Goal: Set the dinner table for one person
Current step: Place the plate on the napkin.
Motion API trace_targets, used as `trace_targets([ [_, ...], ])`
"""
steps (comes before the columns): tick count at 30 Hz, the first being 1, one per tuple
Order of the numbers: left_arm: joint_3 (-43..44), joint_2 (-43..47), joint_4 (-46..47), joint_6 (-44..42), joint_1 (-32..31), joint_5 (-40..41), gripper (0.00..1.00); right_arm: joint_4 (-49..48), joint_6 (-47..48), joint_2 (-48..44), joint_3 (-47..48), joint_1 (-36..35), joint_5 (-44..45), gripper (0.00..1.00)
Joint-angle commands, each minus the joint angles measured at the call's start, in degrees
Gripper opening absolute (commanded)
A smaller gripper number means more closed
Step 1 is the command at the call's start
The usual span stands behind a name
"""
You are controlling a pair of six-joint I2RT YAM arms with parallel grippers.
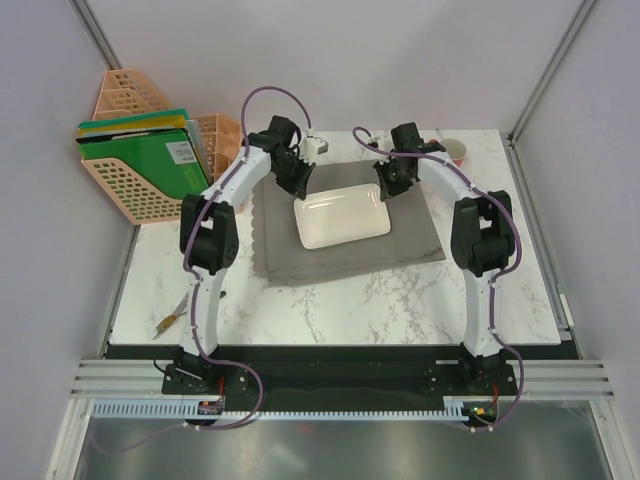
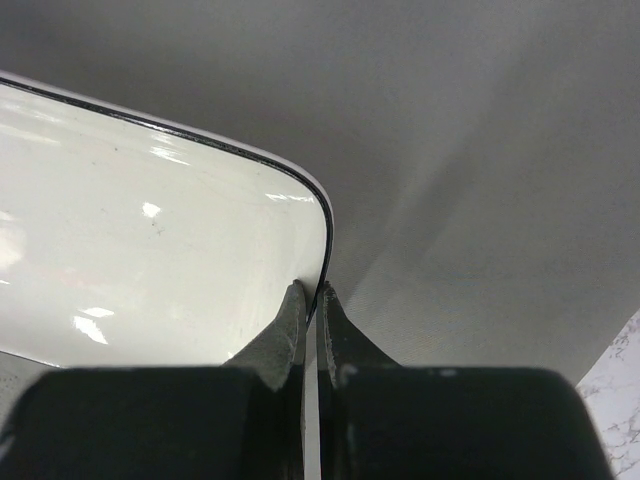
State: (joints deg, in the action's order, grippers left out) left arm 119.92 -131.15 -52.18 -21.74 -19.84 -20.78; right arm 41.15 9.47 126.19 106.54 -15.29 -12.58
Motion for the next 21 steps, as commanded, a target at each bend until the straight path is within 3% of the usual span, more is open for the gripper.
trace_targets([
  [1, 4.45, -1.21, 7.89, 3.02, -0.64, -0.06, 0.02, 2.63, 0.81, 0.81, -0.89, -1.85, -5.18, 0.0],
  [21, 7.08, -6.22, 7.8, 3.46, -0.56, 0.12, 0.02, 1.4, 1.34, -4.11, -6.35, -1.85, -4.91, 0.0],
])
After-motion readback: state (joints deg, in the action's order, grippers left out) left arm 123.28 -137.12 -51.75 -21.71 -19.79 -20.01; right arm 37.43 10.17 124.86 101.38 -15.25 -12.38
